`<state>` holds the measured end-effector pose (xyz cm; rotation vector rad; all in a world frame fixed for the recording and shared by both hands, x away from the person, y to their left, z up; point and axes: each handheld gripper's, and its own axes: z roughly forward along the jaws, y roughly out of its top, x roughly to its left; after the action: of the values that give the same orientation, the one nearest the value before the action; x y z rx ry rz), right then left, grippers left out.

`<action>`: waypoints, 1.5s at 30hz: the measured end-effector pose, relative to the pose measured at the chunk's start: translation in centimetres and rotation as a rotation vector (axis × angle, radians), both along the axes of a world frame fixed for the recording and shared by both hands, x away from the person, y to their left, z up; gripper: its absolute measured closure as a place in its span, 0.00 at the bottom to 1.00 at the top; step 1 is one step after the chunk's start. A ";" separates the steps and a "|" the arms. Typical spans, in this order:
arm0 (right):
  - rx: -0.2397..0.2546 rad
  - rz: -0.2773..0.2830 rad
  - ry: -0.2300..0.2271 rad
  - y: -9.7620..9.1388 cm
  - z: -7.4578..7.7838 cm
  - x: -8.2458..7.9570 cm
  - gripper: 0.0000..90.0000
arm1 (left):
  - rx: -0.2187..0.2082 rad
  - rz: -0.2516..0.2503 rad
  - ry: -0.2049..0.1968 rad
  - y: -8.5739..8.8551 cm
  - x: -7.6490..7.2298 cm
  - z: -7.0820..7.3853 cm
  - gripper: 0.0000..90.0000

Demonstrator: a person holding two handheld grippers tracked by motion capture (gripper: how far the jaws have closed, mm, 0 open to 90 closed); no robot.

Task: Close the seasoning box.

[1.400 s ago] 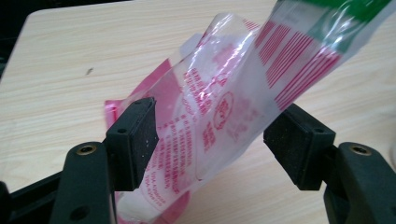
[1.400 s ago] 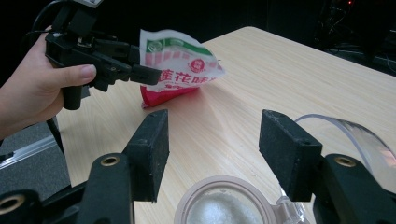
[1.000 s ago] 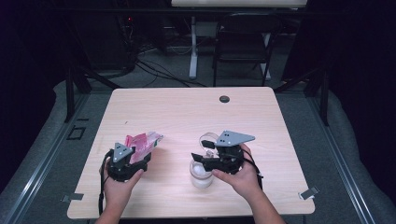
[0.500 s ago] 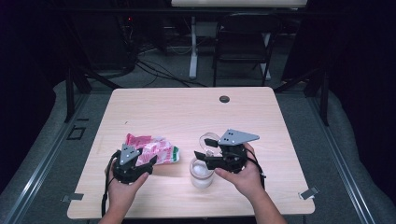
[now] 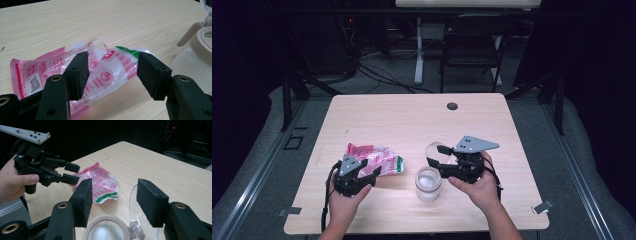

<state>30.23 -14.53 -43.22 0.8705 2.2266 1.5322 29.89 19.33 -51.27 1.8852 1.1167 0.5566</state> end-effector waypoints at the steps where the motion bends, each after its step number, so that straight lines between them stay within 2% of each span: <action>1: 0.000 -0.004 -0.003 -0.2 0.1 0.0 0.53 | 0.002 -0.001 0.003 0.1 0.0 0.0 0.47; 5: 0.020 -0.029 -0.004 -1.0 0.5 0.1 0.56 | -0.010 -0.009 0.009 0.3 0.1 -0.1 0.50; 9: 0.009 -0.065 0.001 -2.0 0.8 0.2 0.60 | -0.026 -0.007 -0.001 0.3 0.1 0.0 0.51; 12: -0.004 -0.092 0.003 -2.9 0.9 0.4 0.63 | -0.023 -0.005 -0.009 0.4 0.1 0.0 0.52; 20: 0.003 -0.174 0.009 -5.2 1.1 0.9 0.73 | -0.017 0.014 -0.016 0.5 0.3 -0.1 0.56; 24: 0.007 -0.209 0.023 -6.0 0.6 1.4 0.79 | -0.013 0.010 -0.017 0.4 0.3 -0.1 0.56; 27: -0.014 -0.233 0.032 -6.2 0.0 1.8 0.81 | -0.013 0.010 -0.023 0.4 0.3 -0.1 0.57; 37: -0.020 -0.261 0.066 -6.5 -2.0 3.1 0.86 | -0.024 0.032 -0.024 0.4 0.4 -0.2 0.58; 45: -0.021 -0.263 0.090 -6.5 -3.6 4.1 0.88 | -0.012 0.039 -0.017 0.3 0.5 -0.3 0.56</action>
<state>34.37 -21.04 -46.78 1.1935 2.0842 1.3702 30.42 19.63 -51.55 1.8483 1.1458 0.5851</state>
